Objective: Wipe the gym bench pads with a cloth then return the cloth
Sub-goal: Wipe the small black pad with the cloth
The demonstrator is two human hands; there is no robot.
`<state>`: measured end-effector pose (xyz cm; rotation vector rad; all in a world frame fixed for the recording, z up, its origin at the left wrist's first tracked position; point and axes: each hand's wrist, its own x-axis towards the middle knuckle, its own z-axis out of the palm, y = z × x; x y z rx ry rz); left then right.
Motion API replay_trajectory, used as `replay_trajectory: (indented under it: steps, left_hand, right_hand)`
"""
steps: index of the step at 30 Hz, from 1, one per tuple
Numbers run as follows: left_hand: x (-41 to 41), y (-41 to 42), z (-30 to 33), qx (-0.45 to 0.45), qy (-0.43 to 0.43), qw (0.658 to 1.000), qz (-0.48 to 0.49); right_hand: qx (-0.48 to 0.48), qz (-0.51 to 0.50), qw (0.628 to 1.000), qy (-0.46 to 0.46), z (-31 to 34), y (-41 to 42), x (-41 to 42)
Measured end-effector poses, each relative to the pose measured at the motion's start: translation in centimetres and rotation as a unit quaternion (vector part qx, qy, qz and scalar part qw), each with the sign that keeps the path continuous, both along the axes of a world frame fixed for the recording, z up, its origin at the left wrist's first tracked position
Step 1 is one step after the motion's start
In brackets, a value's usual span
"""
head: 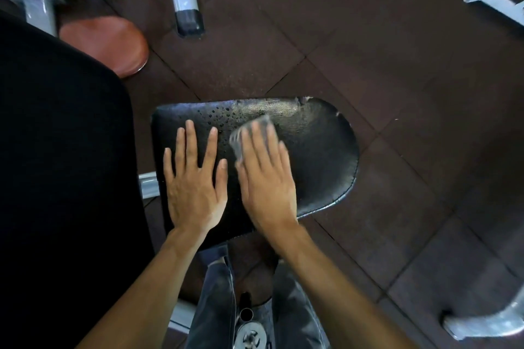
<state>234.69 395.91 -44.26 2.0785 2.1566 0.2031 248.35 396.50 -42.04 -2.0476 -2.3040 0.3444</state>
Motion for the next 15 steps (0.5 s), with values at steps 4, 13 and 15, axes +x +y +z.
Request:
replay_trajectory:
  steps: [4, 13, 15]
  left_hand:
    - [0.0, 0.0, -0.1, -0.005, -0.005, 1.000, 0.003]
    - [0.0, 0.2, -0.4, -0.005, 0.003, 1.000, 0.007]
    - [-0.1, 0.0, -0.4, -0.005, -0.001, 1.000, 0.003]
  right_hand:
    - [-0.001, 0.058, 0.997, -0.049, 1.0, -5.3, 6.8]
    - [-0.014, -0.089, 0.995, 0.036, 0.4, 4.6, -0.4]
    - [-0.050, -0.044, 0.996, 0.060, 0.7, 0.9, -1.0]
